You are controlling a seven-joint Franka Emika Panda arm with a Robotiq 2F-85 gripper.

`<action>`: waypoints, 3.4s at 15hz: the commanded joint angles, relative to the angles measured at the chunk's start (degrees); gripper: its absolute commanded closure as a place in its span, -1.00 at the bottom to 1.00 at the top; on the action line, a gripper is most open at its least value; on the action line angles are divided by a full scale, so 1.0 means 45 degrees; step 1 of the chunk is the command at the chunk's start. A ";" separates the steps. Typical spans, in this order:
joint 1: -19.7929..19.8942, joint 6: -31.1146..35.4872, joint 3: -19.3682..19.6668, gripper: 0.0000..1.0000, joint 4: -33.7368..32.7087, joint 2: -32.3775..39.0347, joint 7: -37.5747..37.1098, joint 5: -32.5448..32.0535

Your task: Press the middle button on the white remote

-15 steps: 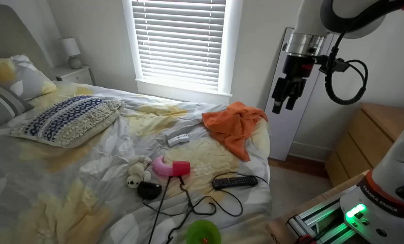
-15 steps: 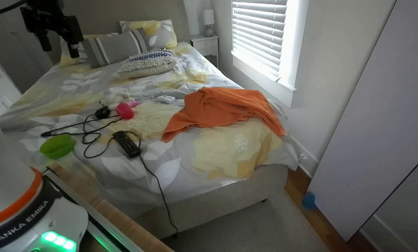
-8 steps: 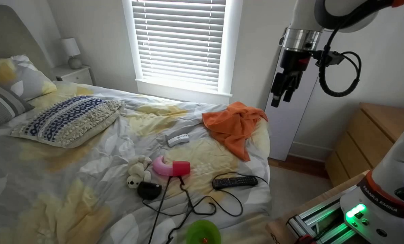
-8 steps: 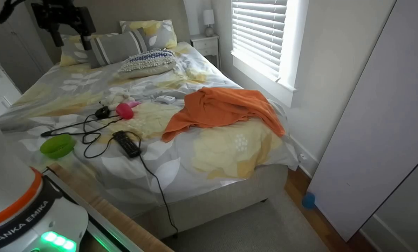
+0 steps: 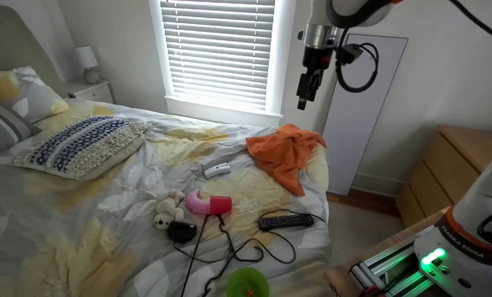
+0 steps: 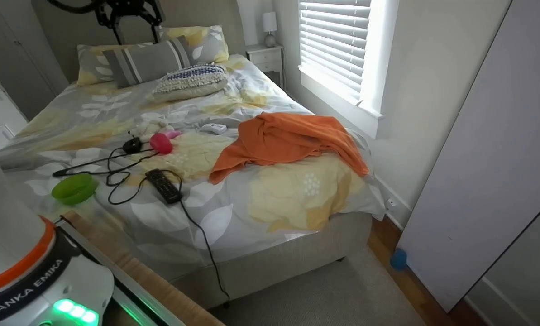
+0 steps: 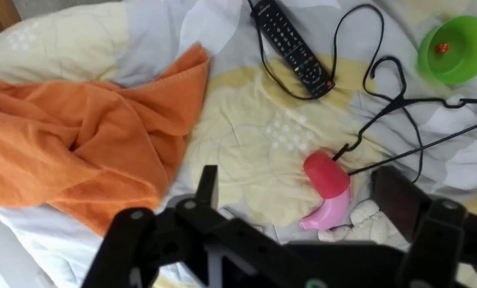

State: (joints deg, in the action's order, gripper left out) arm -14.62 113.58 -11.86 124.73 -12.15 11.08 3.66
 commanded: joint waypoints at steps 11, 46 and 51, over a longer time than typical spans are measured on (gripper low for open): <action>-0.0878 0.1667 -0.1097 -1.00 -0.6246 0.6397 0.0412 -0.1841; -0.2062 0.4505 0.0347 1.00 -1.5640 1.7019 0.0680 -0.2198; -0.2253 0.3999 0.0106 1.00 -1.7237 1.8683 0.1614 -0.2188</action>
State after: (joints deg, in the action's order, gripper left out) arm -23.25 134.47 -11.26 54.88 65.78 16.38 -5.60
